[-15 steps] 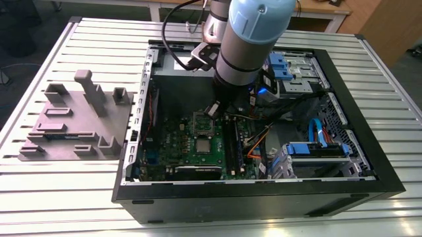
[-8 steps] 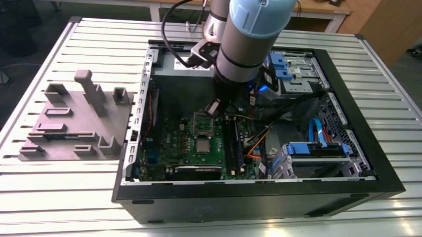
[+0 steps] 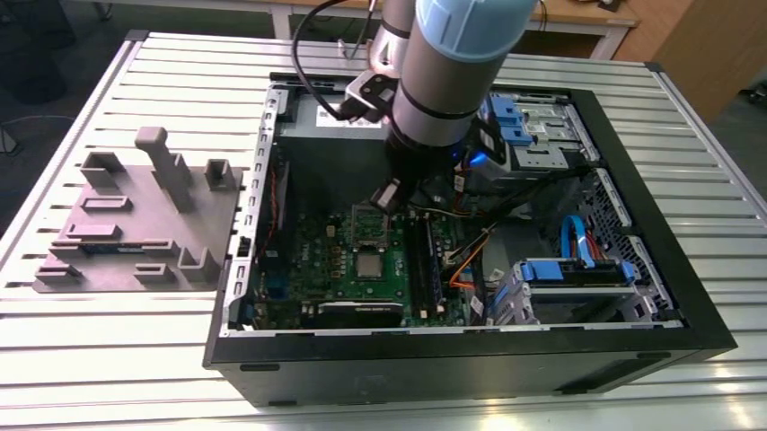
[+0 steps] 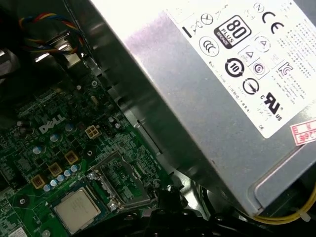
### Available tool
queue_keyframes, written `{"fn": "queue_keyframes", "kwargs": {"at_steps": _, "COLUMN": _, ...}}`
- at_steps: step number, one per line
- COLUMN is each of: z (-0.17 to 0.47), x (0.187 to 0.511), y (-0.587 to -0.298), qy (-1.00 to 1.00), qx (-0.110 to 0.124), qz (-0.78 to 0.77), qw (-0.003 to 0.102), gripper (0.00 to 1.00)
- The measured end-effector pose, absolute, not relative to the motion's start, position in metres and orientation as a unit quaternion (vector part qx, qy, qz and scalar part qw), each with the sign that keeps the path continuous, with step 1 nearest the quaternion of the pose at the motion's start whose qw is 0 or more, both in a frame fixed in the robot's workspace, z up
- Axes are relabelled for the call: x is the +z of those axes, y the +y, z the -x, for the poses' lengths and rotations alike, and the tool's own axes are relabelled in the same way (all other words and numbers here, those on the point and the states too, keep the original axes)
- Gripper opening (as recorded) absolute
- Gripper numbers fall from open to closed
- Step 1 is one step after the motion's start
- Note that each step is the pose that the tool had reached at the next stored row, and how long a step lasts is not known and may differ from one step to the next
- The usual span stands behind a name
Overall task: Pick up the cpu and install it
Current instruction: 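Close the cpu cover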
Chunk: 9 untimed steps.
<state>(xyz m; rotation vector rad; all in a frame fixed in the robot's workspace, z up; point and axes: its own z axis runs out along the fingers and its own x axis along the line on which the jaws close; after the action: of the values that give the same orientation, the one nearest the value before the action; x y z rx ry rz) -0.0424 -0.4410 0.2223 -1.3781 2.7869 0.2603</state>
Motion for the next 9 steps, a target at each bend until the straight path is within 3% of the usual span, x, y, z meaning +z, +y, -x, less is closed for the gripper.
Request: {"fn": "queue_keyframes", "kwargs": {"at_steps": 9, "z": 0.045, "x": 0.2296, "y": -0.441, "qy": 0.892, "qx": 0.084, "qz": 0.443, "qw": 0.011, "gripper": 0.1}}
